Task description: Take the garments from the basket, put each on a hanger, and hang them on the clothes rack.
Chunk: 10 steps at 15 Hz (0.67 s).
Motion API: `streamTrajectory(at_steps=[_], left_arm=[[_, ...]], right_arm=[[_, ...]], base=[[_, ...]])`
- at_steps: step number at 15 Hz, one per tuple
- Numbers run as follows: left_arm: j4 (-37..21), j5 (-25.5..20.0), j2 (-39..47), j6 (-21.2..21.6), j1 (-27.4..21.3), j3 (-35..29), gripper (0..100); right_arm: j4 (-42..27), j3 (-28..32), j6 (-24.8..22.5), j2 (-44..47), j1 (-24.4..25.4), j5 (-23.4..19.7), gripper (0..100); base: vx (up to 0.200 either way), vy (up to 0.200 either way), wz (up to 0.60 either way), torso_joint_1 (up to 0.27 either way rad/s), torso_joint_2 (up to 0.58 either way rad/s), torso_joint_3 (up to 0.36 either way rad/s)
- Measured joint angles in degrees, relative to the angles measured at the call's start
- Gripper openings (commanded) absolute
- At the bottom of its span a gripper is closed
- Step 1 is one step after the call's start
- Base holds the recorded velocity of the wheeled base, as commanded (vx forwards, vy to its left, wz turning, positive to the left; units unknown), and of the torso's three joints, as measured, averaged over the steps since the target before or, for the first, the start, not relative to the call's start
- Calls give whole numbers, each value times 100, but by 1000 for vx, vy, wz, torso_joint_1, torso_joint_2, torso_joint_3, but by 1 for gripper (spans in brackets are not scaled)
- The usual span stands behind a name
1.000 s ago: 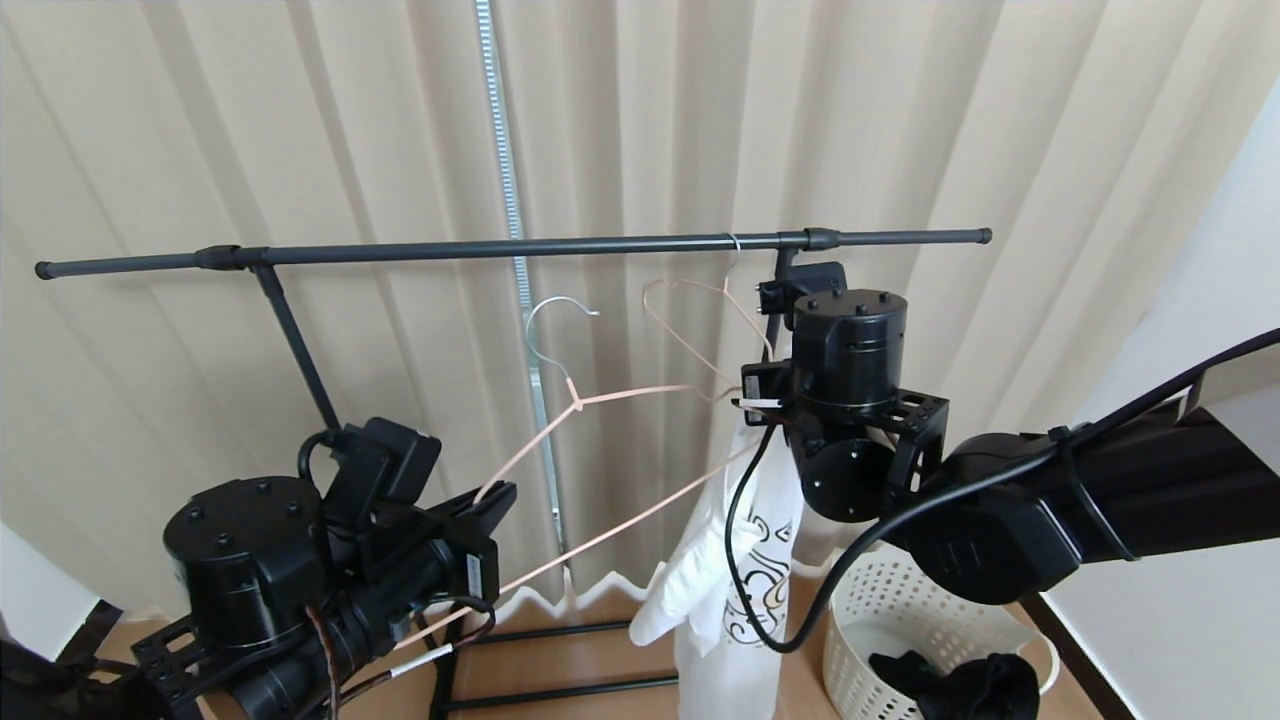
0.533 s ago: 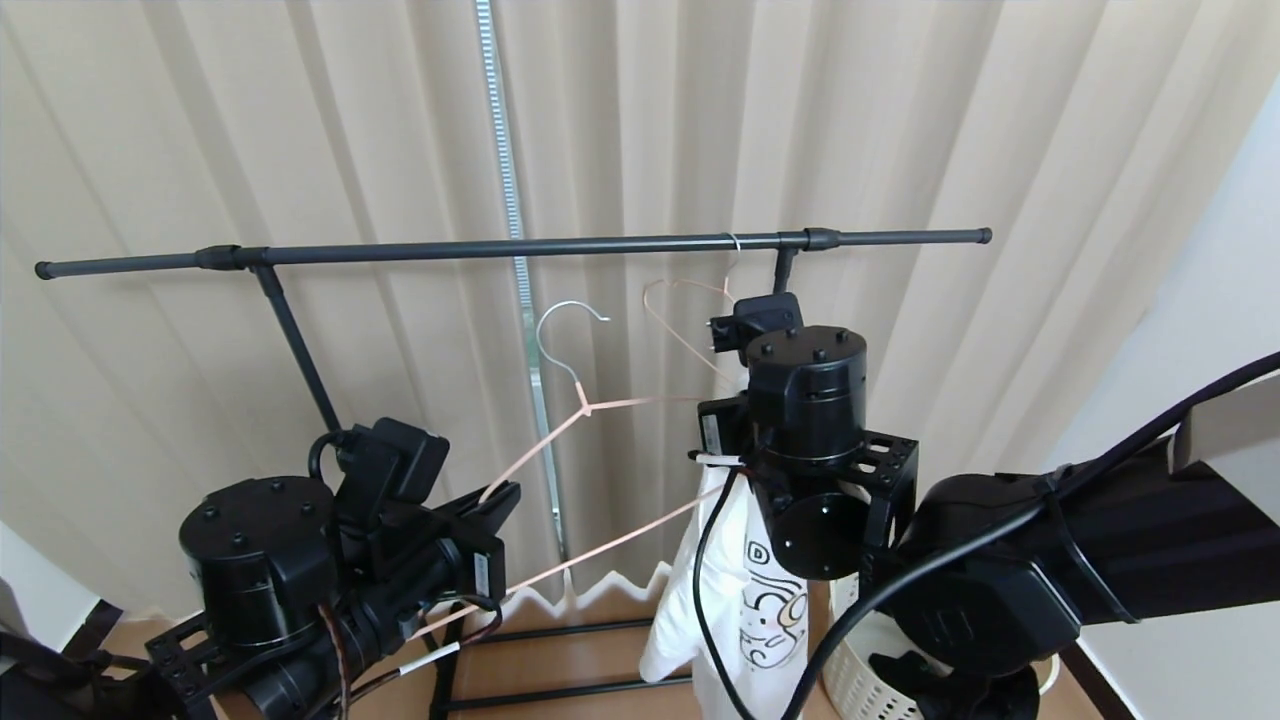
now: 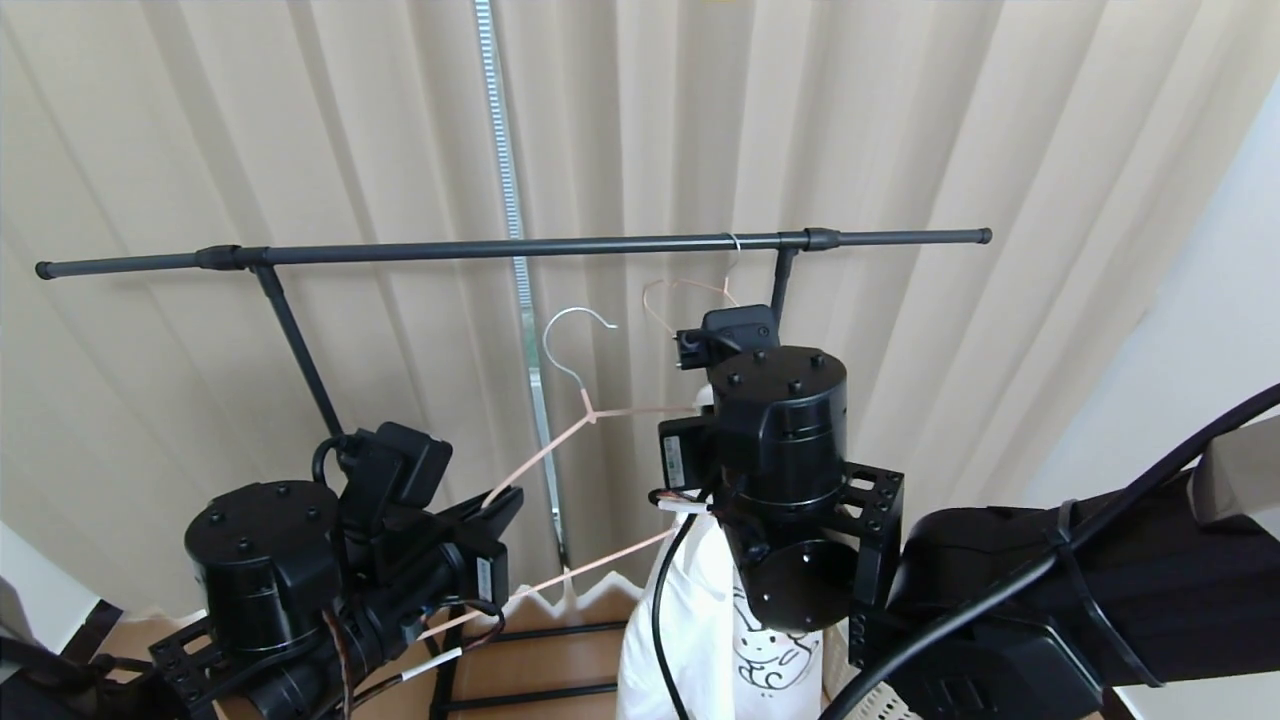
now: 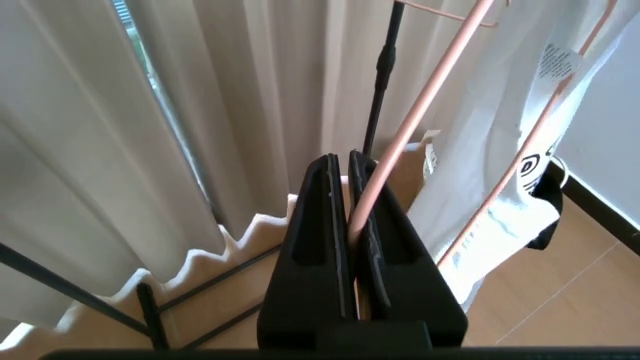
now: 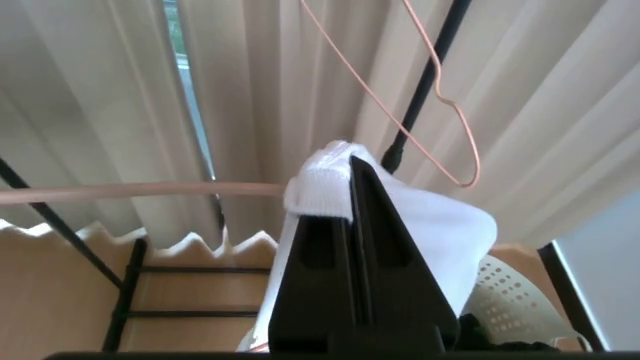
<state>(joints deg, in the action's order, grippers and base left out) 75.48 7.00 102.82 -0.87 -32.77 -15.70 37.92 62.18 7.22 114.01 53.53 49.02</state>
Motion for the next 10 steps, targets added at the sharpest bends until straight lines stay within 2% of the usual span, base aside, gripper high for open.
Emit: streamTrajectory(at_steps=[3, 6, 10], left_arm=[[6, 30, -4, -2, -44, 20, 0], [50, 171, -23, 5, -17, -2, 0], [233, 424, -23, 27, 105, -83, 0]], right_arm=[[-2, 197, 115, -4, -87, -11, 0], [-21, 521, 156, -1, -817, -13, 0], [-57, 678, 151, -4, -1254, -9, 0]], base=[[0, 0, 0, 0, 0, 0], [0, 0, 0, 0, 0, 0], [0, 0, 0, 0, 0, 0]])
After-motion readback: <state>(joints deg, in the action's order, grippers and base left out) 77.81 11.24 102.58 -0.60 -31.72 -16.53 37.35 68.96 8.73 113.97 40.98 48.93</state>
